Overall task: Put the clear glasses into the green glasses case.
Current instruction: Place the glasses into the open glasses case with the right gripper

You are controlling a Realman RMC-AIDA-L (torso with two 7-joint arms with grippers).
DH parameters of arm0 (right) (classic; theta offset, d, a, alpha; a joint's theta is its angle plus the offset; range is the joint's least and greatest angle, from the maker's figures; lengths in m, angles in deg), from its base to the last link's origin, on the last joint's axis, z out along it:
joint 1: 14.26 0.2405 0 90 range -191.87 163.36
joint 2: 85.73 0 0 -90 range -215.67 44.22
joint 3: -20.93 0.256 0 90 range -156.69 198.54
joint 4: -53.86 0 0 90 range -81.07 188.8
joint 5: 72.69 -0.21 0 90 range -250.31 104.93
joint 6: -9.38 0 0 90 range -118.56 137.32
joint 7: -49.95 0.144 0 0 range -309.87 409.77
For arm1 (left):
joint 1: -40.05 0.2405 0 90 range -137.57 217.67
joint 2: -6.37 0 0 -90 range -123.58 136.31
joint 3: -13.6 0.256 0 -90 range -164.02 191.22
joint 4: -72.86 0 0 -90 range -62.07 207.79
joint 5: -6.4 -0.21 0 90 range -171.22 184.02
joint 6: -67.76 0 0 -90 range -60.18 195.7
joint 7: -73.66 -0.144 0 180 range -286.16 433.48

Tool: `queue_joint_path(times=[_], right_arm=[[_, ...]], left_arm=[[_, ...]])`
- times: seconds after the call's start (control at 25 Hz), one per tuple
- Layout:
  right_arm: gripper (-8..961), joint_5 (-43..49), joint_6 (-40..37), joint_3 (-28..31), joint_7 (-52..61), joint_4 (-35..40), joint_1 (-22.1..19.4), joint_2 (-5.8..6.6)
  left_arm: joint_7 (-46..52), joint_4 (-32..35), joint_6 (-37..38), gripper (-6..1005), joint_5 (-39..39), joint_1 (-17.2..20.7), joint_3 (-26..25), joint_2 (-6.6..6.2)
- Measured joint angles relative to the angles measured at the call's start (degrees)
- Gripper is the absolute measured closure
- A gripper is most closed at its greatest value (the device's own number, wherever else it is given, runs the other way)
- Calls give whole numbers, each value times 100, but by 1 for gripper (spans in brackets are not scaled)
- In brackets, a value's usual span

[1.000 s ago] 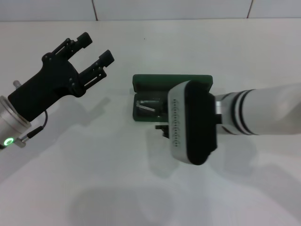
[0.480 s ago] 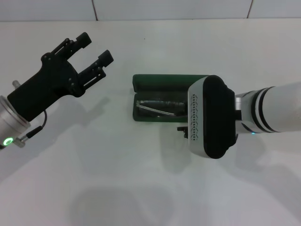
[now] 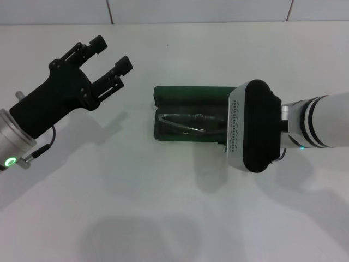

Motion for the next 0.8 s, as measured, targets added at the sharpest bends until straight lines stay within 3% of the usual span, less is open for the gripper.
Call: queue_joint_path(times=[0.56, 0.8], right_arm=[[643, 51, 389, -11, 6, -303, 72, 3], [643, 34, 314, -110, -31, -37, -70, 19]], left_arm=[[5, 0, -17, 227, 4, -33, 0, 30], [8, 0, -16, 226, 4, -14, 0, 35]])
